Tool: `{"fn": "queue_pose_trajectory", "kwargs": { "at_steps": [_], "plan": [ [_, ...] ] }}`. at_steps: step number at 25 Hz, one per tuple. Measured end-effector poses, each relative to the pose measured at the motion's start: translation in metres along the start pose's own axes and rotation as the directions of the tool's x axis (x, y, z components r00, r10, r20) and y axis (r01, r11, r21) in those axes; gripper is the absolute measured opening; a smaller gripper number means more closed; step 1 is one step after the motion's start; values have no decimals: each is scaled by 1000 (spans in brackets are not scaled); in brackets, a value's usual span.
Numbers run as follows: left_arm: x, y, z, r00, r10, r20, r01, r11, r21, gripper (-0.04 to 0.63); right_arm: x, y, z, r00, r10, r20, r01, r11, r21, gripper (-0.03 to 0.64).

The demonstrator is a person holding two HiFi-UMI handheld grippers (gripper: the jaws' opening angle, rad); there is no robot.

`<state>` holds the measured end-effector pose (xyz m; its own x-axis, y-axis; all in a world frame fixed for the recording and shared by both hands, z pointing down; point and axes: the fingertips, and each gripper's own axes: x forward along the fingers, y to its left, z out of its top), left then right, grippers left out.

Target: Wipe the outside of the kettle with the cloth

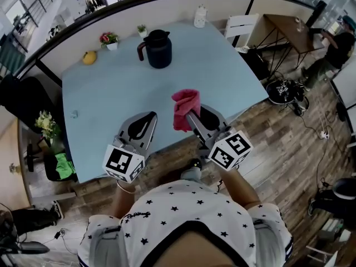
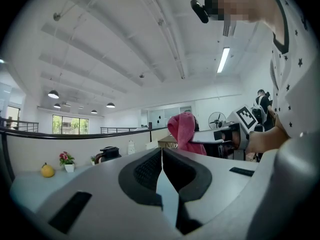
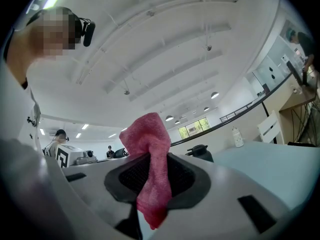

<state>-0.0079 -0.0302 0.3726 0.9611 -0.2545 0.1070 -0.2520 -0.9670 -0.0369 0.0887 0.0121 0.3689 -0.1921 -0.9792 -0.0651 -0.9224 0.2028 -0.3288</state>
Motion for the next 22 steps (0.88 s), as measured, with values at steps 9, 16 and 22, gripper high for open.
{"fn": "queue_pose_trajectory", "kwargs": {
  "at_steps": [9, 16, 22],
  "plan": [
    [59, -15, 12, 1000, 28, -9, -28, 1000, 15, 31, -5, -61, 22, 1000, 30, -9, -30, 999, 22, 97],
    [92, -26, 13, 997, 72, -13, -72, 997, 10, 31, -10, -99, 28, 998, 57, -29, -56, 998, 30, 97],
    [102, -29, 9, 994, 106, -32, -106, 994, 14, 31, -11, -119, 22, 996, 71, -46, -69, 997, 46, 97]
  ]
}}
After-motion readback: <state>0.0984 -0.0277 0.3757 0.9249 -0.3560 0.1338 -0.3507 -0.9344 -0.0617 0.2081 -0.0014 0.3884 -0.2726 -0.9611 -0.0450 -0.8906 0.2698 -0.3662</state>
